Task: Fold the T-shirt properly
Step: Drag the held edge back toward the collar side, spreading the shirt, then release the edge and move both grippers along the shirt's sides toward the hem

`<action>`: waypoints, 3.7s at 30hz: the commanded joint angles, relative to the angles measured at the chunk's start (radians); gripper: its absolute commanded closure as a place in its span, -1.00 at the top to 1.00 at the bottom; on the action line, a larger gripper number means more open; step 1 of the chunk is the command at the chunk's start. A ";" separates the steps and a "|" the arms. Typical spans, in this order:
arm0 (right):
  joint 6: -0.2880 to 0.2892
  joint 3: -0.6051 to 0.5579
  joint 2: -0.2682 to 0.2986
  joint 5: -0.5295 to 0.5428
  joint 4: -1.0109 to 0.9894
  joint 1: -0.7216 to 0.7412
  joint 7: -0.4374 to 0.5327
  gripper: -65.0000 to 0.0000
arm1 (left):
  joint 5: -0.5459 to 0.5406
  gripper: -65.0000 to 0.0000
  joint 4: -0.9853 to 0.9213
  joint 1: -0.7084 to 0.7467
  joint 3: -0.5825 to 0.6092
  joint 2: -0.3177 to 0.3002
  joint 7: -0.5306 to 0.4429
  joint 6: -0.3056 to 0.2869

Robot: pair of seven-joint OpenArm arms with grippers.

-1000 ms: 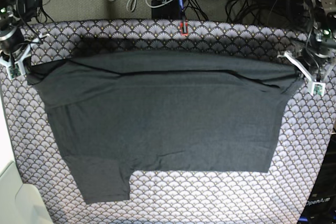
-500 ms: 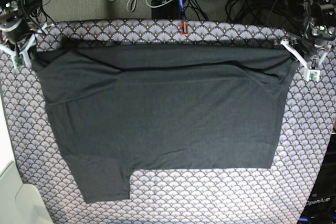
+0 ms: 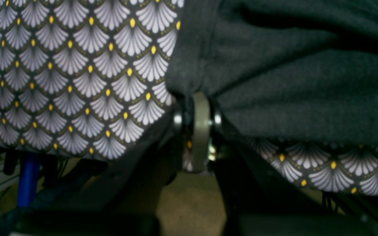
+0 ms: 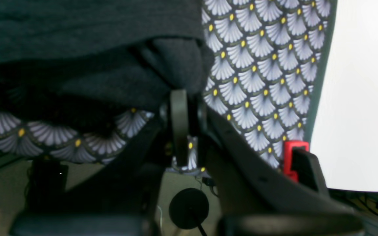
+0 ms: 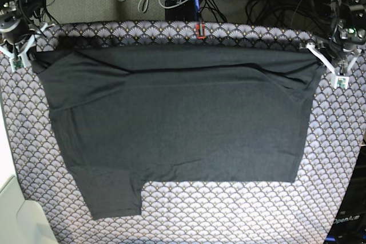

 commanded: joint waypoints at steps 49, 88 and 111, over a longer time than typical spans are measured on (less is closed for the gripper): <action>-0.005 0.085 0.081 -0.003 -0.055 0.121 0.014 -0.28 | -0.001 0.10 -0.045 -0.079 -0.030 -0.010 -0.021 0.005; -0.330 -0.337 0.115 -0.215 -1.321 1.146 0.563 -0.27 | 0.172 0.18 -0.806 -0.856 0.225 0.070 -0.442 0.015; -0.376 -0.367 0.101 -0.215 -1.442 1.096 0.571 -0.28 | 0.163 0.18 -0.809 -0.799 0.225 0.071 -0.443 0.015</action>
